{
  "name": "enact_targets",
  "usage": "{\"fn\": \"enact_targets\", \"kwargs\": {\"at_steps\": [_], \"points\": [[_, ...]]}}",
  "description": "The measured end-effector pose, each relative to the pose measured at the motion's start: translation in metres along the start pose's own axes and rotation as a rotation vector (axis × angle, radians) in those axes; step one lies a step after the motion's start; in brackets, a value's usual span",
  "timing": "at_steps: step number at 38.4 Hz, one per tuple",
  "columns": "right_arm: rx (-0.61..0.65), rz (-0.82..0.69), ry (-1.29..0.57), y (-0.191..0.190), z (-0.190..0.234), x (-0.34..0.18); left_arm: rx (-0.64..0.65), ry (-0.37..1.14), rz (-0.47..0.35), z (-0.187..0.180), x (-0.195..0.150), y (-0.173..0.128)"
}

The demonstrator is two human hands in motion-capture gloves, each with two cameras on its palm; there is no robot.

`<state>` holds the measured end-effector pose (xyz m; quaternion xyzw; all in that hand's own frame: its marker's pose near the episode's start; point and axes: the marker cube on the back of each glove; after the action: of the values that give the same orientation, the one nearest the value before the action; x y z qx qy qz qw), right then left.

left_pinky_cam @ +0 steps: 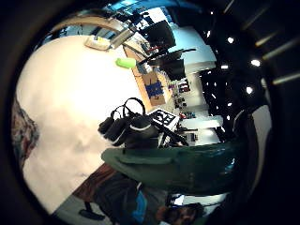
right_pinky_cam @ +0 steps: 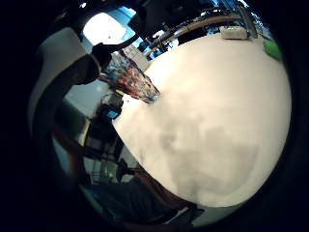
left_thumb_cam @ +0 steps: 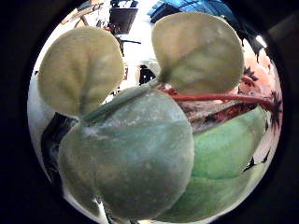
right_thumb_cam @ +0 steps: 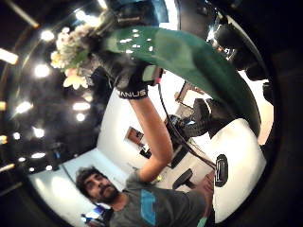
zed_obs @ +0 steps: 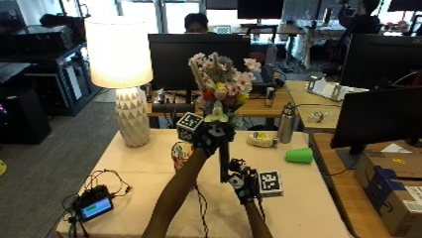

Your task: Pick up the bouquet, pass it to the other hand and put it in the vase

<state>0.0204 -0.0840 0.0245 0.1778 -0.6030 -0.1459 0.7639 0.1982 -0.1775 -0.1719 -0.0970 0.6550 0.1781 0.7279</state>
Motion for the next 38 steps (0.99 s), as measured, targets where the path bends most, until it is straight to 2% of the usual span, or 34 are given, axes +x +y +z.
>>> {"fn": "enact_targets", "kwargs": {"at_steps": [2,6,11,20,27,32,38], "points": [[0.003,-0.004,0.021,0.004,-0.007,0.0,0.021,0.008,-0.017,-0.005,0.01,0.004],[0.029,0.106,0.068,0.011,-0.022,0.009,0.079,-0.034,0.005,-0.018,0.031,0.01],[0.055,0.166,0.094,0.015,-0.034,0.015,0.151,-0.087,0.036,-0.04,0.051,0.018],[0.073,0.13,0.17,0.011,-0.038,0.022,0.315,-0.093,0.071,-0.092,0.074,0.031],[0.064,0.164,0.159,0.009,-0.025,0.016,0.539,-0.117,0.084,-0.144,0.076,0.043],[0.049,0.1,0.209,0.005,-0.017,0.021,0.689,-0.136,0.084,-0.18,0.062,0.045],[0.033,0.107,0.185,0.002,-0.005,0.021,0.717,-0.086,0.06,-0.205,0.04,0.051]]}}
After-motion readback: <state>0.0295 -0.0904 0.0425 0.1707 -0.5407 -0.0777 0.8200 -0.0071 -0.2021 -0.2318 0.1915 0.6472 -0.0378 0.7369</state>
